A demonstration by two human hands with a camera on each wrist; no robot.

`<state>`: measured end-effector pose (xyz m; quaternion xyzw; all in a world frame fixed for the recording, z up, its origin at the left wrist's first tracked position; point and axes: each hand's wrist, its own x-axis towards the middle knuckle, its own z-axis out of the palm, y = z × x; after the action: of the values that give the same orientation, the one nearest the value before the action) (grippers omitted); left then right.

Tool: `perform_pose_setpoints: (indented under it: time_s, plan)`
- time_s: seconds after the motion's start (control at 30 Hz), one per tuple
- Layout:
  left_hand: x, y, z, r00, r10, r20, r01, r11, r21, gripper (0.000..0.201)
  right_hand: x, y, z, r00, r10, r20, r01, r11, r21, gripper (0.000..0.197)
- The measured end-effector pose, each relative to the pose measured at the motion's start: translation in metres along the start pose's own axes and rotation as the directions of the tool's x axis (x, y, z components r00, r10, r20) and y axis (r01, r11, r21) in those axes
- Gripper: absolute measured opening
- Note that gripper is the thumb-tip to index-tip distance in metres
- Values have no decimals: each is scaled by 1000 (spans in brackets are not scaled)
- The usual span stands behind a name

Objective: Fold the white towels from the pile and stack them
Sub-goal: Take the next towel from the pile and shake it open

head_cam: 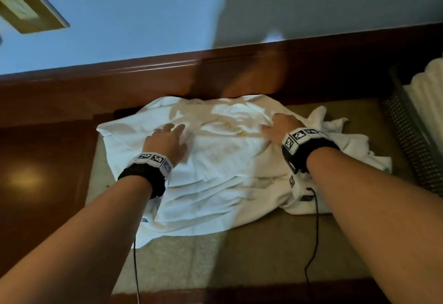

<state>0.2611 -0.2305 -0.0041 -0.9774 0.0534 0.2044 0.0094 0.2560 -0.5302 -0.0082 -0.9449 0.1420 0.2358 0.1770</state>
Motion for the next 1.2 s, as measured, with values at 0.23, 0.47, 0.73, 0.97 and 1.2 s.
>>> perform_pose_setpoints:
  time_s: [0.23,0.47,0.73,0.97,1.2]
  plan:
    - [10,-12,19,999,24,40,-26,998,61,35,16,-8,30,1000,10,23,-8,998,-58,53]
    - [-12,-50,-19,986,50,-157,-65,994,-91,19,-19,-21,5,994,61,-86,-72,989,-131,37]
    - [-98,-216,-122,909,75,-411,-60,997,49,15,-155,-98,-34,943,-7,-331,23,999,45,10]
    - [-208,-378,-179,881,-131,-454,243,950,198,19,-268,-284,-55,757,-341,-557,506,846,169,12]
    - [-260,-367,-185,916,222,-334,-341,869,-360,84,-358,-429,-51,602,-683,-414,717,690,-97,21]
